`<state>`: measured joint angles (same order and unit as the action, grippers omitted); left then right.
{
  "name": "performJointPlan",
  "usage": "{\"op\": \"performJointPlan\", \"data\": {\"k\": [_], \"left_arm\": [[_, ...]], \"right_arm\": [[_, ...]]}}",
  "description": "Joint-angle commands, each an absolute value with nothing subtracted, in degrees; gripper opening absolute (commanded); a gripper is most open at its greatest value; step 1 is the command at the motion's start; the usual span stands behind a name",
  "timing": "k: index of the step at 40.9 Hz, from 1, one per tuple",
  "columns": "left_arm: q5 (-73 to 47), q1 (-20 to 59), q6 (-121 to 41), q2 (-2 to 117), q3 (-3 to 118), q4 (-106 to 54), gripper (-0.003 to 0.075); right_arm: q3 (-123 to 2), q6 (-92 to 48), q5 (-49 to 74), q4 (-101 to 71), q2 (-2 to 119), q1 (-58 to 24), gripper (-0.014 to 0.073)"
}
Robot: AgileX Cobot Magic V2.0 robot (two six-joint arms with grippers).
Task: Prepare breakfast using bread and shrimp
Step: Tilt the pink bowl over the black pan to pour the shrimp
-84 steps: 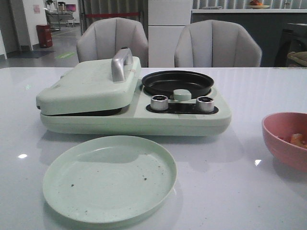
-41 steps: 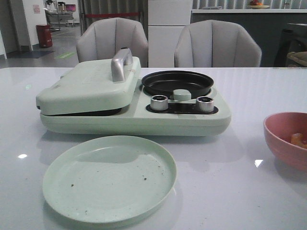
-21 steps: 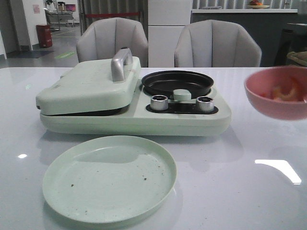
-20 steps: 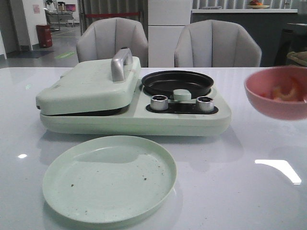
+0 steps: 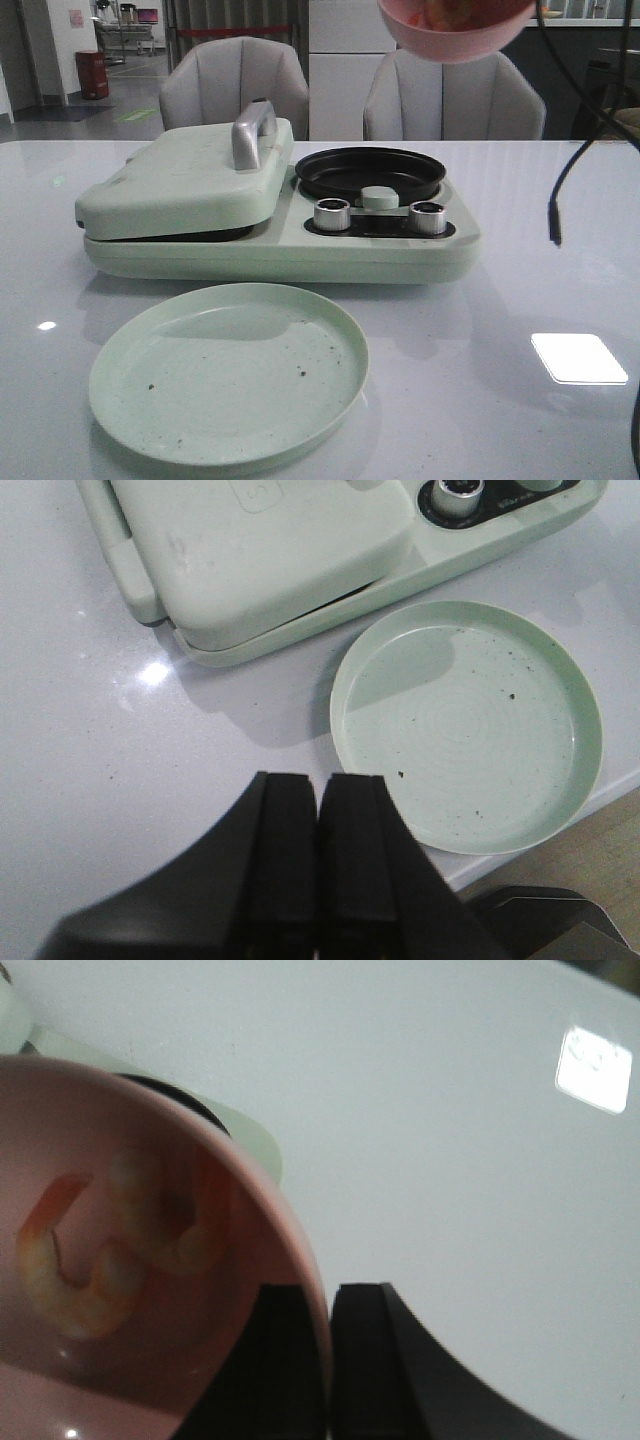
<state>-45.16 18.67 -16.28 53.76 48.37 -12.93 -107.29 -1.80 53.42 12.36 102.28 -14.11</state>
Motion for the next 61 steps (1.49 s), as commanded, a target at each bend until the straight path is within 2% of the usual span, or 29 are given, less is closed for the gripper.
{"op": "performJointPlan", "data": {"k": [1,13,31,45,61], "left_arm": [[-41.2,19.1,-15.7,53.4,49.9,-13.7,0.0101],[-41.2,19.1,-15.7,53.4,49.9,-13.7,0.0101],[-41.2,19.1,-15.7,53.4,49.9,-13.7,0.0101],[-41.1,19.1,-15.7,53.4,49.9,-13.7,0.0101],[-41.1,19.1,-15.7,53.4,49.9,-13.7,0.0101]], "right_arm": [[-113.7,-0.7,52.6,19.5,101.9,-16.7,0.0035],[-122.8,5.4,56.4,43.6,109.7,-25.7,0.0035],[-123.2,19.1,56.3,87.3,116.0,-35.1,0.0035],[-123.2,21.1,61.2,100.5,118.5,-35.7,0.0035],[-123.2,23.0,60.5,100.3,118.6,-35.7,0.0035]]}}
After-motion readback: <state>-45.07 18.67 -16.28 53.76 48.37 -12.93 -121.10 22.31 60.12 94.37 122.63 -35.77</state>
